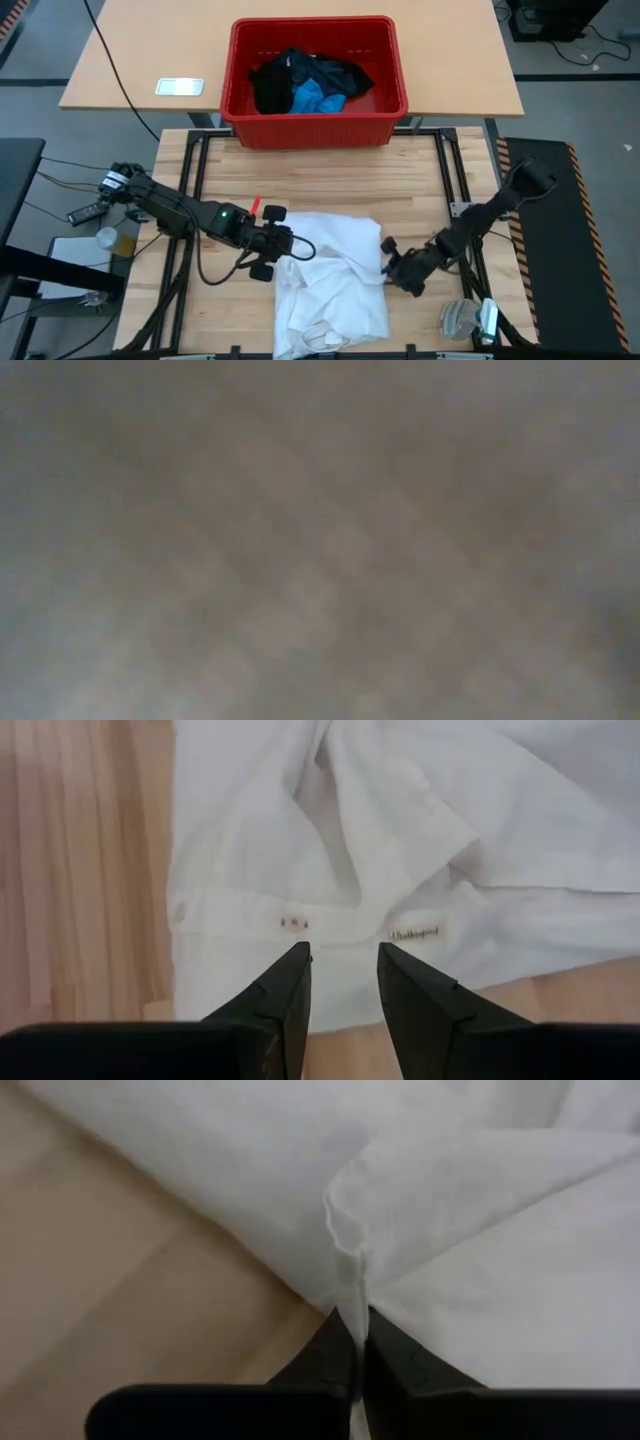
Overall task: Fold laundry
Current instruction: Fold the white polo
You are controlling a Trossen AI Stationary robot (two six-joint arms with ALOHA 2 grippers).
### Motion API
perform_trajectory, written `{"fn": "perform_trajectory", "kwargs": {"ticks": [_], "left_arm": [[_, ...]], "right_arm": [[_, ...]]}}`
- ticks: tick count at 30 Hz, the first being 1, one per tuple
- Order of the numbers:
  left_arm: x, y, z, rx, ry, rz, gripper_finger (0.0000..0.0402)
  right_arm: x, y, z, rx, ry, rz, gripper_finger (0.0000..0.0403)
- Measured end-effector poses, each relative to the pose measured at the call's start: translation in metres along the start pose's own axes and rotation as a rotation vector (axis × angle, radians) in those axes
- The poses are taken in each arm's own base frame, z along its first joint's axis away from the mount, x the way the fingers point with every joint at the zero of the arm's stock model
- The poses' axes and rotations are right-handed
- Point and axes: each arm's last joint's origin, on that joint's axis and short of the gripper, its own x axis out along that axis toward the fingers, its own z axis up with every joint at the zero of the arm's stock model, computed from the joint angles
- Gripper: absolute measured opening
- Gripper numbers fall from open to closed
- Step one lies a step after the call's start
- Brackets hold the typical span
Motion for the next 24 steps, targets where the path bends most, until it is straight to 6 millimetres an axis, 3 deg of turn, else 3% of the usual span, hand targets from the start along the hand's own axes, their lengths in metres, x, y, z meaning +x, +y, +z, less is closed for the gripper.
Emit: {"fn": "perform_trajectory", "kwargs": {"ticks": [5,9,16,20,24], "left_arm": [[0.004,0.002,0.005,0.001,-0.034,0.003,0.0121],[0.019,0.013,0.012,-0.018,-0.055,0.028,0.0121],[0.049,0.034,0.015,-0.012,-0.023,-0.064,0.0121],[0.061,0.030,0.019,0.038,-0.038,-0.065,0.0121],[0.070,0.019,0.019,0.101,-0.028,-0.081,0.0121]], "right_arm": [[-0.002,0.005,0.018,-0.035,0.119,-0.069,0.0018],[-0.009,-0.001,0.033,0.115,0.156,-0.154,0.0036],[-0.014,-0.002,0.035,0.354,0.181,-0.097,0.0115],[-0.023,-0.001,0.031,0.448,0.225,-0.046,0.0160],[-0.034,-0.005,0.035,0.502,0.178,-0.025,0.0181]]}}
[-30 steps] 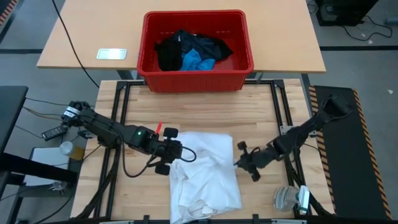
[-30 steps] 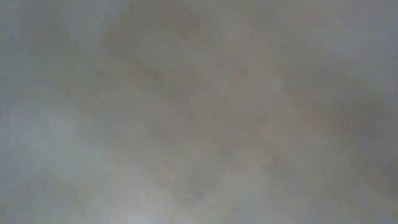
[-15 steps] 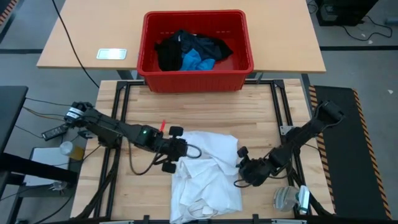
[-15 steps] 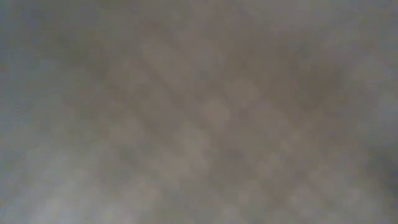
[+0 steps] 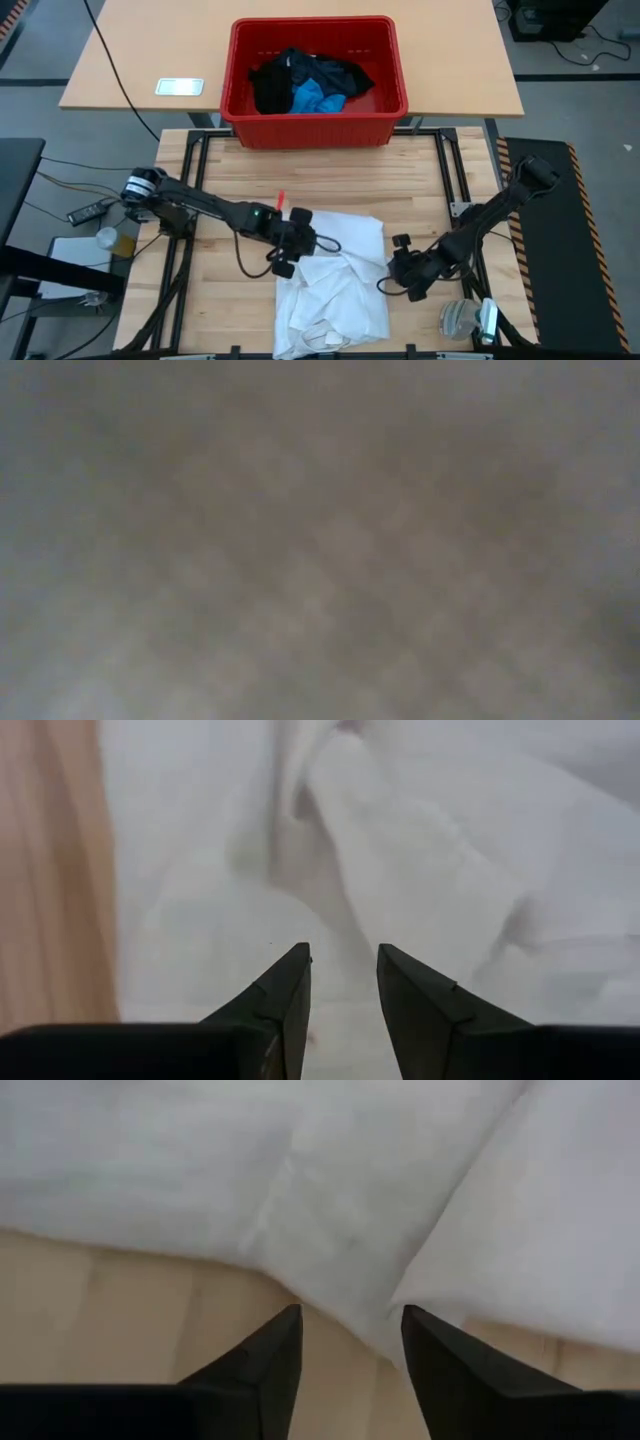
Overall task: Fold laundry
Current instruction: Fold the white polo
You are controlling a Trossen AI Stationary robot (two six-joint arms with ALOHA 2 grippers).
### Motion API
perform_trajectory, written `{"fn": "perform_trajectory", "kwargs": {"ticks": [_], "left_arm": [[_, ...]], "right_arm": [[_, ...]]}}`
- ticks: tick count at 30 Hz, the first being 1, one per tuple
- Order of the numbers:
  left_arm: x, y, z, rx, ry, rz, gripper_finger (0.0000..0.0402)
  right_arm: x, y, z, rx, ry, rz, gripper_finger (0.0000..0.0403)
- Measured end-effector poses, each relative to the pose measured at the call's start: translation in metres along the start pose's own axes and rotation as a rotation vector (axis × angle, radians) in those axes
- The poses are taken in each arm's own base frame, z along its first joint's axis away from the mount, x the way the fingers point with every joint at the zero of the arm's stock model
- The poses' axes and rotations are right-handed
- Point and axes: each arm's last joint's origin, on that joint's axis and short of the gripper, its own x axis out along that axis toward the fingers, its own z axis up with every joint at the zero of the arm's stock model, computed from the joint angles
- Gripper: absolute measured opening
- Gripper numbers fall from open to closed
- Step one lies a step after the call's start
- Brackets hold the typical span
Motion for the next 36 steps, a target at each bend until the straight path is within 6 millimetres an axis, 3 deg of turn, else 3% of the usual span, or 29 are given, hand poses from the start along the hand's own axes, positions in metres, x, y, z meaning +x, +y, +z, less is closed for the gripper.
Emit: {"fn": "perform_trajectory", "kwargs": {"ticks": [6,11,15,20,23,29,36], "left_arm": [[0.001,-0.013,0.000,0.036,0.009,-0.015,0.0121],[-0.007,-0.043,0.000,0.211,0.017,-0.071,0.0121],[-0.007,-0.063,-0.001,0.266,-0.018,-0.087,0.0121],[0.009,-0.077,-0.028,0.214,0.015,-0.003,0.0121],[0.004,-0.085,-0.031,0.174,-0.004,0.068,0.0121],[-0.011,-0.096,-0.015,0.051,-0.085,0.083,0.0120],[-0.009,-0.092,-0.019,-0.036,-0.043,0.093,0.0120]], "right_arm": [[-0.011,-0.002,0.006,-0.012,-0.086,0.002,0.0185],[-0.016,-0.003,0.008,0.001,-0.114,0.001,0.0185],[-0.018,-0.004,0.012,0.106,-0.178,-0.019,0.0185],[-0.015,-0.004,0.017,0.316,-0.248,-0.068,0.0185],[-0.015,-0.006,0.021,0.374,-0.273,-0.058,0.0185],[-0.013,-0.018,0.026,0.390,-0.295,-0.096,0.0176],[-0.014,-0.025,0.029,0.328,-0.365,-0.252,0.0172]]}}
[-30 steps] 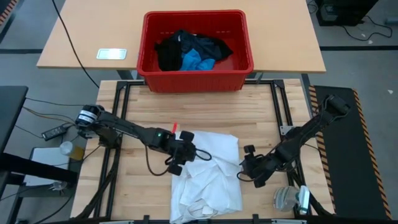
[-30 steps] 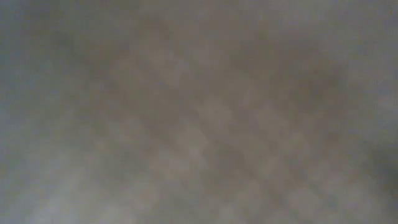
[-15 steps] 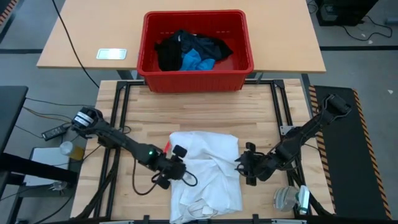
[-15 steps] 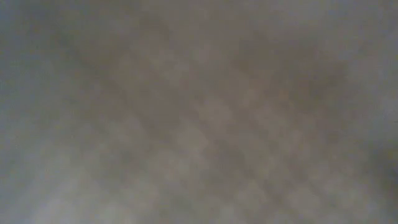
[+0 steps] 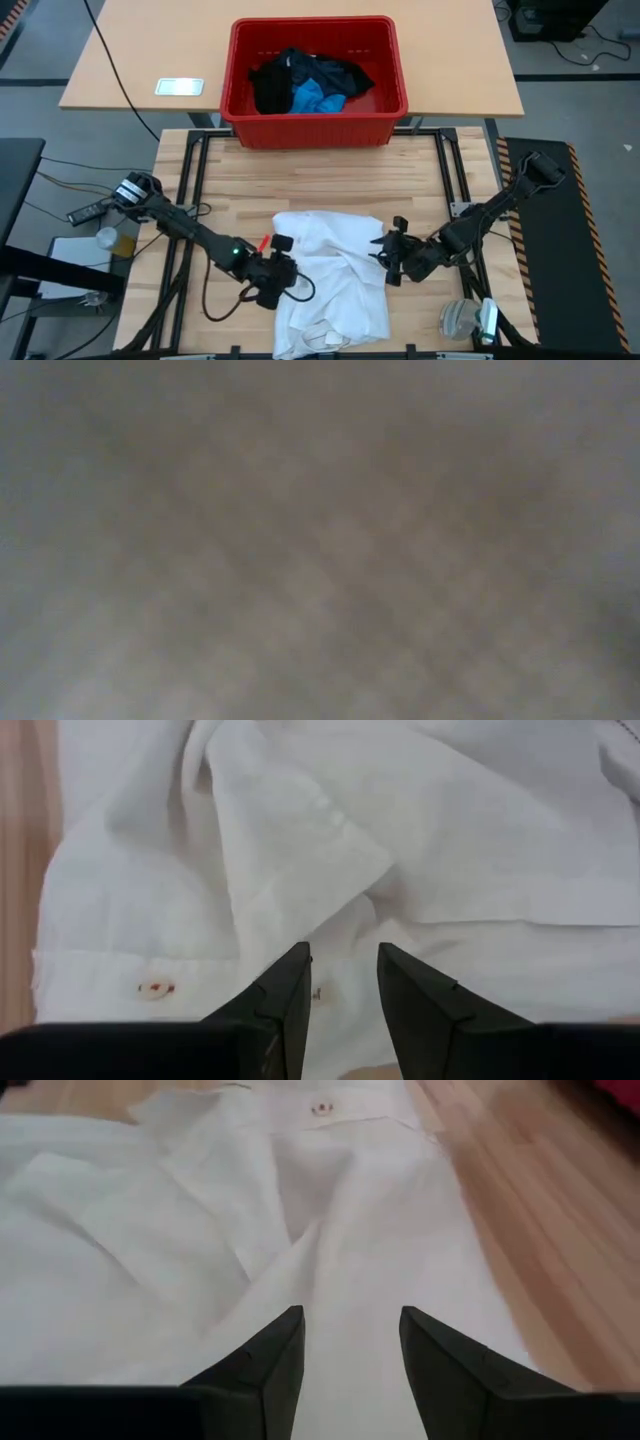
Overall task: Fold laundry
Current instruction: Fold the white polo
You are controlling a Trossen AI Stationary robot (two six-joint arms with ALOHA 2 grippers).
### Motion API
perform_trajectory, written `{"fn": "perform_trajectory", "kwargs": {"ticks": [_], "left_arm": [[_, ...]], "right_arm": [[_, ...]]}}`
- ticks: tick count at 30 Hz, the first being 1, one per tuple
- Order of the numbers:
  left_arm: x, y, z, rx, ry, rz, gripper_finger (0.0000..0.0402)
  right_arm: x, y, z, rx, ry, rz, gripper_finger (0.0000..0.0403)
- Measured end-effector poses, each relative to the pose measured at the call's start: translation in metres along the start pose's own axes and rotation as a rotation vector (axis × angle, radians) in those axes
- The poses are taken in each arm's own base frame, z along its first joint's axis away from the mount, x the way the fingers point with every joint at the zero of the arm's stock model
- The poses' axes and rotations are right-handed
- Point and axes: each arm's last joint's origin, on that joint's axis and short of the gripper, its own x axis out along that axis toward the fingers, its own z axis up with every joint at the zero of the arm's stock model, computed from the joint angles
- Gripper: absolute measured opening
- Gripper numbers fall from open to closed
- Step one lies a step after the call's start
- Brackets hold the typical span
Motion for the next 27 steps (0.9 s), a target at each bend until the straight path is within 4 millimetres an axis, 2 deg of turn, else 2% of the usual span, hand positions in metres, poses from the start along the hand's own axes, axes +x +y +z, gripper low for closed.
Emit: {"fn": "perform_trajectory", "kwargs": {"ticks": [7,14,19,27], "left_arm": [[0.000,0.001,0.004,-0.027,-0.042,0.043,0.0120],[0.027,0.008,0.002,0.039,0.009,0.025,0.0120],[0.031,0.016,0.004,0.086,0.006,0.033,0.0121],[0.033,0.025,-0.004,0.108,0.097,0.036,0.0121]], "right_arm": [[0.002,0.004,0.005,0.070,-0.099,0.048,0.0172],[0.002,0.005,0.013,0.013,-0.209,-0.031,0.0172],[0.009,0.009,0.014,0.032,-0.235,-0.029,0.0172],[0.029,0.019,0.015,-0.024,-0.297,-0.022,0.0172]]}}
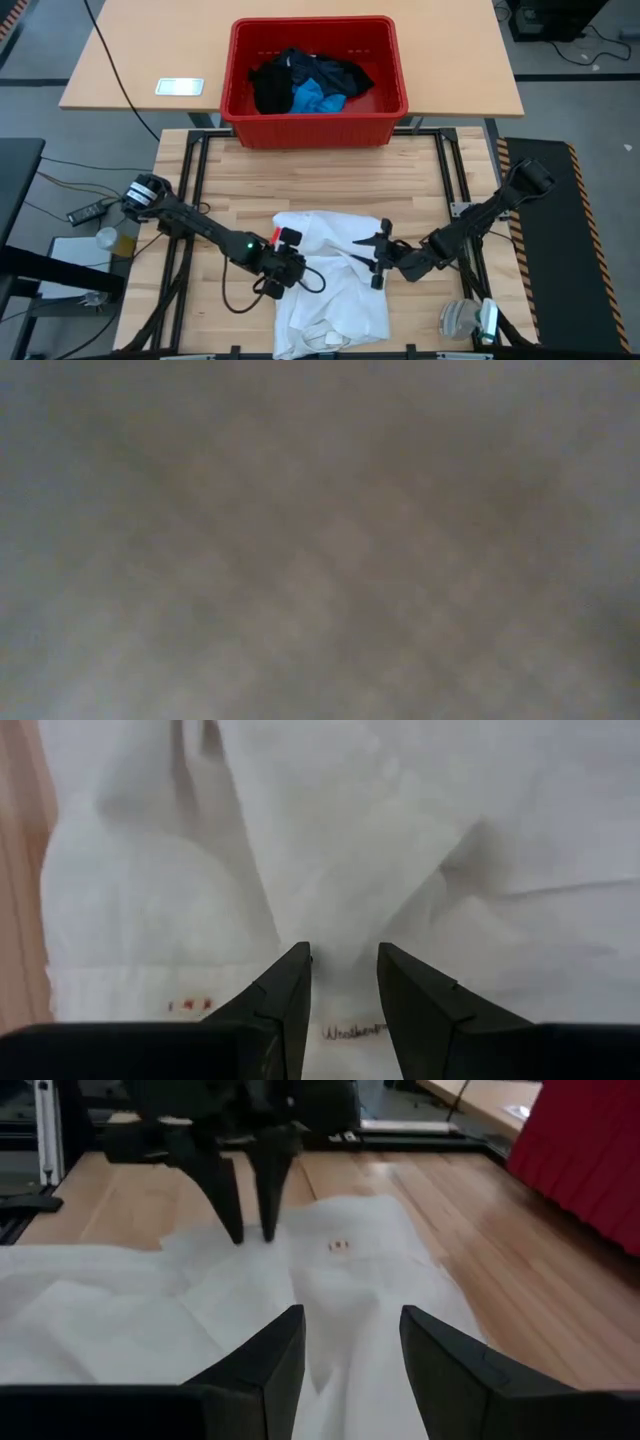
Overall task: Fold laundry
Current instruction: Fold the white polo
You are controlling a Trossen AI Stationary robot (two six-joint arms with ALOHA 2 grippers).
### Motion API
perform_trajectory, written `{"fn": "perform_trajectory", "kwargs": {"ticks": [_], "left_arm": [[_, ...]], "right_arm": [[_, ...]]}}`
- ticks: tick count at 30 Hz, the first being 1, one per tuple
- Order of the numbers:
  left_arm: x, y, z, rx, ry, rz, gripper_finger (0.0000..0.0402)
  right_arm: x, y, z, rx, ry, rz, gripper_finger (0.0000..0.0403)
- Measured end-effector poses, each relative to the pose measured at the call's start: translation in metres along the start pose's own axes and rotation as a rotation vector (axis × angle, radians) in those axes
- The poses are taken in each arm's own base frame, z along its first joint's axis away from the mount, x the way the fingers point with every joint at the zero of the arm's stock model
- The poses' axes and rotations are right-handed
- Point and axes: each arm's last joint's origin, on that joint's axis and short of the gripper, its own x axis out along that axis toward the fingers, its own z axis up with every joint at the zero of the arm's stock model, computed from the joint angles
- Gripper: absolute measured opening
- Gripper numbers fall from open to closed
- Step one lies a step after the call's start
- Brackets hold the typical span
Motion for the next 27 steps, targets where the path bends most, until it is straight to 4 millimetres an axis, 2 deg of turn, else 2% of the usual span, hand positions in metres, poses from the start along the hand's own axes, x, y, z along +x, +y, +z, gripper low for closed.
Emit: {"fn": "perform_trajectory", "kwargs": {"ticks": [5,9,13,17,19,23,27], "left_arm": [[0.001,0.003,0.001,-0.014,-0.006,-0.035,0.0129],[-0.003,0.003,0.008,-0.053,-0.025,-0.106,0.0155],[-0.009,0.004,0.014,-0.059,-0.043,-0.105,0.0181],[0.000,0.006,0.012,-0.061,-0.011,-0.112,0.0191],[0.013,0.004,0.009,-0.057,0.023,-0.119,0.0190],[0.032,0.000,0.005,-0.044,0.077,-0.132,0.0168],[0.023,-0.002,0.006,-0.024,0.067,-0.155,0.0092]], "right_arm": [[0.004,0.003,0.001,0.019,-0.021,0.052,0.0172],[0.004,0.004,0.001,0.047,-0.022,0.059,0.0172],[0.004,0.004,0.003,0.067,-0.037,0.065,0.0172],[0.004,0.005,0.004,0.084,-0.042,0.065,0.0172],[0.005,0.005,0.002,0.085,-0.037,0.064,0.0172],[0.005,0.005,0.002,0.088,-0.035,0.061,0.0172],[0.005,0.005,0.002,0.087,-0.035,0.060,0.0172]]}}
